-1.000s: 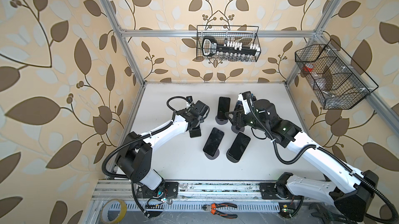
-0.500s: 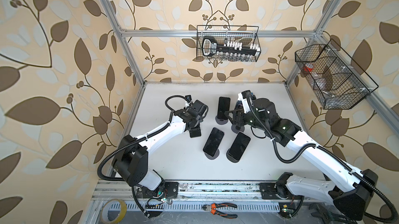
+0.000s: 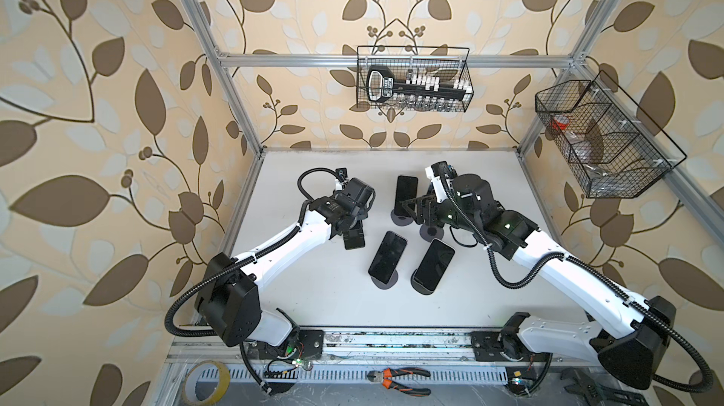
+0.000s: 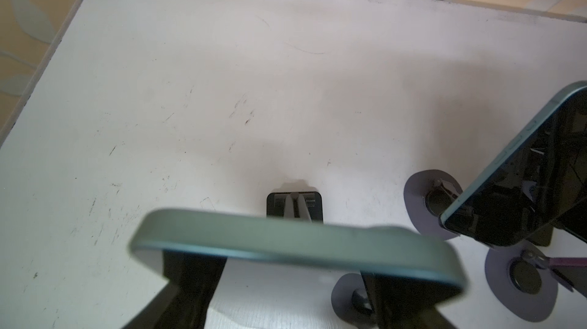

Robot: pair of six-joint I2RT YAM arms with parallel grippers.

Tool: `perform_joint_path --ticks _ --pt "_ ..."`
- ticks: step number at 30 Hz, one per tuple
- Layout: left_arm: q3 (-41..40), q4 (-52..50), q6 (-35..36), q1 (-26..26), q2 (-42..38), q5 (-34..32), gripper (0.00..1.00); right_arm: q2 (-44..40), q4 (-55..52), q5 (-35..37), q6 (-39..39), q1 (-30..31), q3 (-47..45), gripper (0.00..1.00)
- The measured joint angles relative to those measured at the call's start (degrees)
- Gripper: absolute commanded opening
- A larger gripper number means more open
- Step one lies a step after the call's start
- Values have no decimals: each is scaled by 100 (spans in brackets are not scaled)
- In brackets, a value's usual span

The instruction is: Remove the phone from the phone stand

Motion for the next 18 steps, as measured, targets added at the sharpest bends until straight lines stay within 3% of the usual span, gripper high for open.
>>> perform_joint_path --ticks 8,18 --pt "240 -136 422 81 -138 52 62 463 9 -177 -11 33 544 75" --pt "1001 -258 1040 732 -140 216 62 1349 -7 -555 -256 33 1360 75"
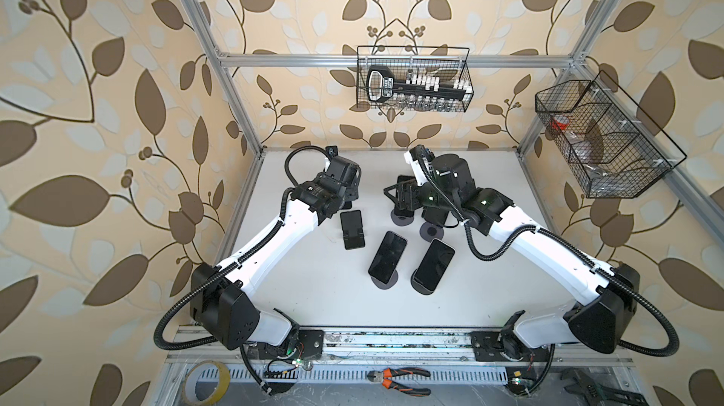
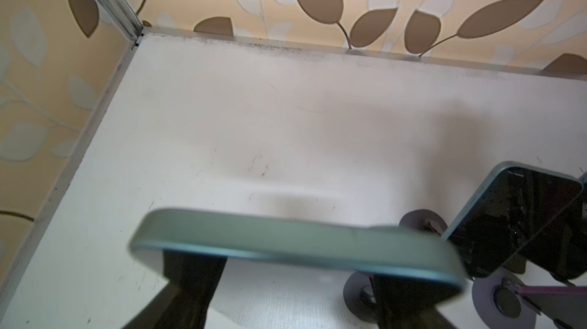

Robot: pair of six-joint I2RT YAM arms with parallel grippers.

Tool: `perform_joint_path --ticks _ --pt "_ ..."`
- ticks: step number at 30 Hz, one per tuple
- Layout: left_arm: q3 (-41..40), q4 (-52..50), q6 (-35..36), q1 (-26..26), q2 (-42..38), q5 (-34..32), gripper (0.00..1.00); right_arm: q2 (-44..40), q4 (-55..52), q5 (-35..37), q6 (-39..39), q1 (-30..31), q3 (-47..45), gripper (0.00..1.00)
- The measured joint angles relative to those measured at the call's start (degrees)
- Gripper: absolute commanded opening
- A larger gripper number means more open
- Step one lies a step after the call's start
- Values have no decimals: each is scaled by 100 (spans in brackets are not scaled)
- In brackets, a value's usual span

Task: Remove the phone from the phone stand
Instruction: Remove the phone from the phone stand, then place the phone at the top-left of the table.

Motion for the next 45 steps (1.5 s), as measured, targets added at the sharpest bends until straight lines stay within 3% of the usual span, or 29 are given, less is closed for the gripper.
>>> perform_joint_path --ticks 10,21,34,45 --pt "348 -55 330 815 103 527 61 955 20 -487 -118 2 1003 74" --pt "623 -164 726 1587 1215 1263 61 1720 72 -916 -101 129 1471 74" --pt "1742 -466 1370 2291 2697 1600 62 2883 151 -1141 20 343 2227 70" --pt "3165 -1331 1947 2588 4011 1947 62 2992 149 -1241 144 389 2271 70"
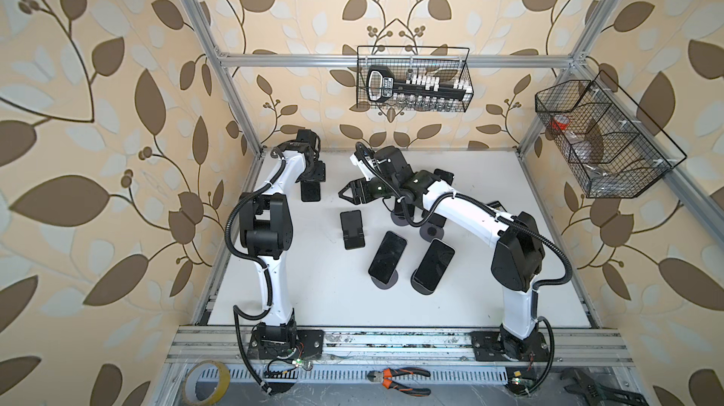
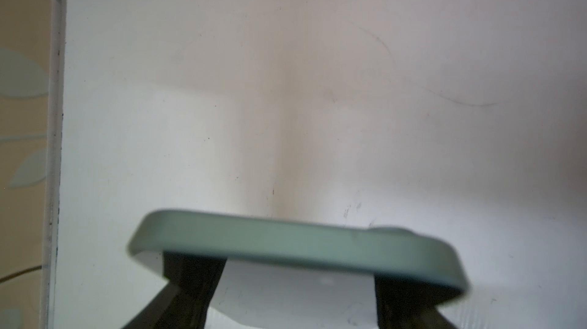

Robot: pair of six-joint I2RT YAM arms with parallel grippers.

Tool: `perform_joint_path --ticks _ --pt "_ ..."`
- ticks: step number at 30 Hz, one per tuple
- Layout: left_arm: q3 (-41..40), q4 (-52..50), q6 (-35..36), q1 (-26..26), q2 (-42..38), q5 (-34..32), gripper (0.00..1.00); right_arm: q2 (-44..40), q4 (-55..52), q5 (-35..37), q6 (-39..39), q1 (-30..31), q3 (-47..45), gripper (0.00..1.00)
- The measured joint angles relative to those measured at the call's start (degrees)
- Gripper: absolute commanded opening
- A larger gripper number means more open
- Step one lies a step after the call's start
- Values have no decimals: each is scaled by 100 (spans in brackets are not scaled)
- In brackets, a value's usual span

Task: Remove the phone from the phone stand
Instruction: Place the phone at the top-left of the table.

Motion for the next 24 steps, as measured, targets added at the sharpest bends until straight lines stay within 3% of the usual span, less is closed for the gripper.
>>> perform_joint_path --ticks 14,24 --pt "2319 -1408 479 188 1443 4 62 0 -2 -26 -9 2 -15 70" --pt "2767 -1878 601 367 1893 81 62 0 -44 -68 -20 2 -136 70"
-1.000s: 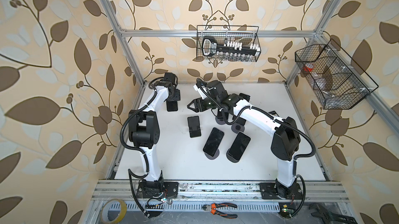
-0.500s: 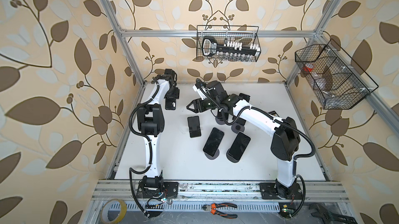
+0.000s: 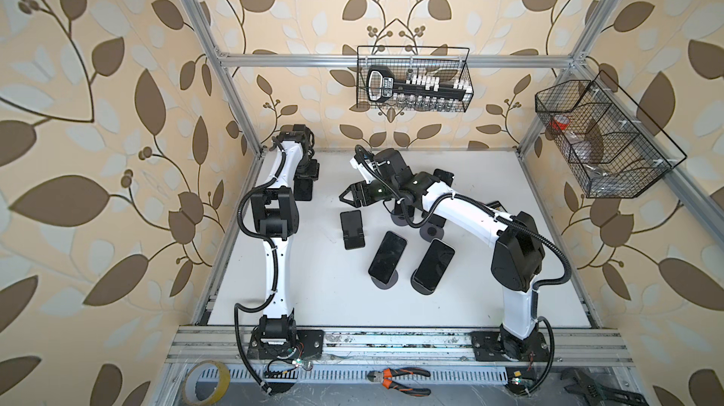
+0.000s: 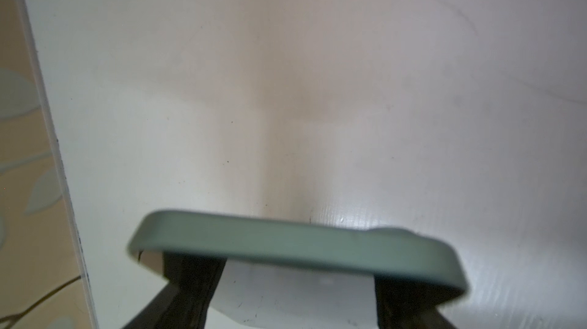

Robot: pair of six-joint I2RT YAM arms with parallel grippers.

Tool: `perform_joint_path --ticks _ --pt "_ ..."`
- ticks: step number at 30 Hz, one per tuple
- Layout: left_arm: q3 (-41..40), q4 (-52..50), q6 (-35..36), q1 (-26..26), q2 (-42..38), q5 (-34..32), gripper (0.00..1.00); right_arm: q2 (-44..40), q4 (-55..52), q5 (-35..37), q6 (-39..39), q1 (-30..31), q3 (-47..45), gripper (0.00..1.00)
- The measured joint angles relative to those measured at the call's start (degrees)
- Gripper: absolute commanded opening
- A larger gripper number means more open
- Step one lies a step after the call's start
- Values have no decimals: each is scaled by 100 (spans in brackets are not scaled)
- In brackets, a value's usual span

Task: Remove the phone from the phone stand
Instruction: Place the phone at the top-left of the table.

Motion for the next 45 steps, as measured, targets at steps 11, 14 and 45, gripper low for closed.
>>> perform_joint_path --ticks 11,14,45 --pt "0 -127 92 9 201 138 63 0 -9 -2 0 0 -101 70" --pt "2 -131 103 42 201 177 63 0 -4 -22 0 0 -101 70" --pt "-452 -382 7 46 201 160 71 0 -57 -173 -90 0 -247 70"
